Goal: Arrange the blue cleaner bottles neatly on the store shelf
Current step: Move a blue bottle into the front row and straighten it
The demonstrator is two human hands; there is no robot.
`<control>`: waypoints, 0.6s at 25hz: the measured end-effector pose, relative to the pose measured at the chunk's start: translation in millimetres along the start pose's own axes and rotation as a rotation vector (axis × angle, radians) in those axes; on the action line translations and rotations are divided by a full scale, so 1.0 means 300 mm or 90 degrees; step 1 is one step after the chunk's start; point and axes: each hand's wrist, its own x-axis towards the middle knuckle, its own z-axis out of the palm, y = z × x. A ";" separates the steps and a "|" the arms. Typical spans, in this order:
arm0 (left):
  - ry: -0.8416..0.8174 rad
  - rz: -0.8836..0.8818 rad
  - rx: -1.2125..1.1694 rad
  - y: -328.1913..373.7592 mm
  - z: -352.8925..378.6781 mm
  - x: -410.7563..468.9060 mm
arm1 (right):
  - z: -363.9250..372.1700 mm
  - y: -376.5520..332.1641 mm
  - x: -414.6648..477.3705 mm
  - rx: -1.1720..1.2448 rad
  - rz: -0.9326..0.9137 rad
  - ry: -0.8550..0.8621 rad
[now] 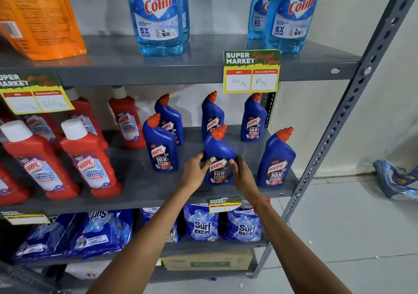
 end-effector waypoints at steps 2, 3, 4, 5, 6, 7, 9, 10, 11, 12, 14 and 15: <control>0.008 -0.015 0.005 -0.005 0.003 -0.036 | 0.004 0.011 -0.046 0.031 0.009 -0.011; 0.011 -0.025 -0.002 -0.006 0.005 -0.054 | 0.004 0.017 -0.065 0.038 0.013 -0.017; 0.006 -0.021 -0.005 -0.006 0.011 -0.056 | 0.000 0.023 -0.073 0.045 0.017 -0.008; 0.003 -0.018 -0.003 -0.004 0.016 -0.059 | -0.003 0.020 -0.074 0.047 0.021 0.002; 0.002 -0.015 -0.003 -0.002 0.018 -0.056 | -0.006 0.014 -0.071 0.049 0.026 0.011; 0.002 -0.014 -0.004 0.002 0.017 -0.052 | -0.006 0.008 -0.068 0.051 0.033 0.019; -0.001 -0.011 -0.006 0.010 0.015 -0.051 | -0.005 0.004 -0.068 0.055 0.034 0.027; -0.004 -0.010 -0.005 0.012 0.014 -0.055 | -0.003 0.006 -0.073 0.055 0.030 0.030; -0.007 -0.009 -0.003 0.010 0.014 -0.059 | -0.001 0.008 -0.077 0.059 0.025 0.033; -0.009 -0.008 -0.004 0.008 0.015 -0.063 | 0.001 0.009 -0.083 0.066 0.020 0.036; -0.011 -0.009 -0.011 0.006 0.015 -0.065 | 0.001 0.010 -0.086 0.075 0.018 0.043; -0.011 -0.010 -0.014 0.008 0.016 -0.066 | 0.000 0.009 -0.087 0.076 0.023 0.042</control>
